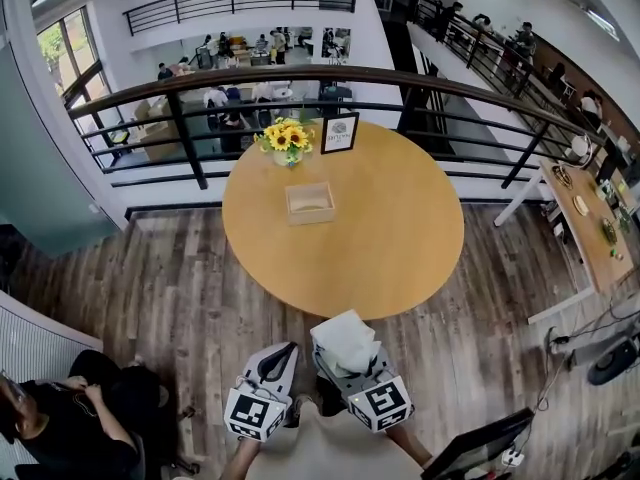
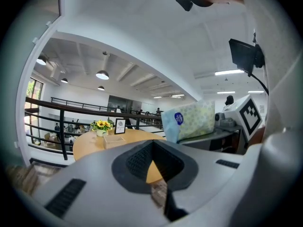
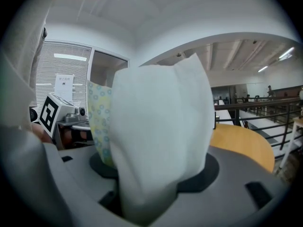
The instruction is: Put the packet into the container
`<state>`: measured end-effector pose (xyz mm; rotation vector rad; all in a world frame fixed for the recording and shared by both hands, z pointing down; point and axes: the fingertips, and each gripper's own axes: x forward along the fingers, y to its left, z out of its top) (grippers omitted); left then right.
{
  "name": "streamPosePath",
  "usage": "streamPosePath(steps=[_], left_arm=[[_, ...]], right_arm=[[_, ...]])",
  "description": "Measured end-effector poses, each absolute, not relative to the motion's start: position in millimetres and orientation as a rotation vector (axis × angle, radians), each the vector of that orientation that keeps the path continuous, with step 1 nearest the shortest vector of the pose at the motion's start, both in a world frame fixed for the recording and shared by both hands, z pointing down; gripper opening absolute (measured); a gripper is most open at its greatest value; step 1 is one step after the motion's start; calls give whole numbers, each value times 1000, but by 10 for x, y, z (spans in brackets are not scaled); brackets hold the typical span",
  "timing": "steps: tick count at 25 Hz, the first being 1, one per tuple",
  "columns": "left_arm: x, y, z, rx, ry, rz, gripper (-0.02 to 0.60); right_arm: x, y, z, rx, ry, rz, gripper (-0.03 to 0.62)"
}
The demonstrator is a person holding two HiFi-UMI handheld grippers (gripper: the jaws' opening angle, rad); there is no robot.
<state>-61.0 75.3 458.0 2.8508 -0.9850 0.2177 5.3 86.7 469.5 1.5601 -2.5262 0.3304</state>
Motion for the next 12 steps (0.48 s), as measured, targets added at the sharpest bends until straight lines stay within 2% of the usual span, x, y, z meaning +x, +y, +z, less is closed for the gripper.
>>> streamPosePath(steps=[12], left_arm=[[-421, -306, 4550, 2846, -1010, 220, 5]], right_arm=[[230, -188, 4704, 1549, -2553, 349, 307]])
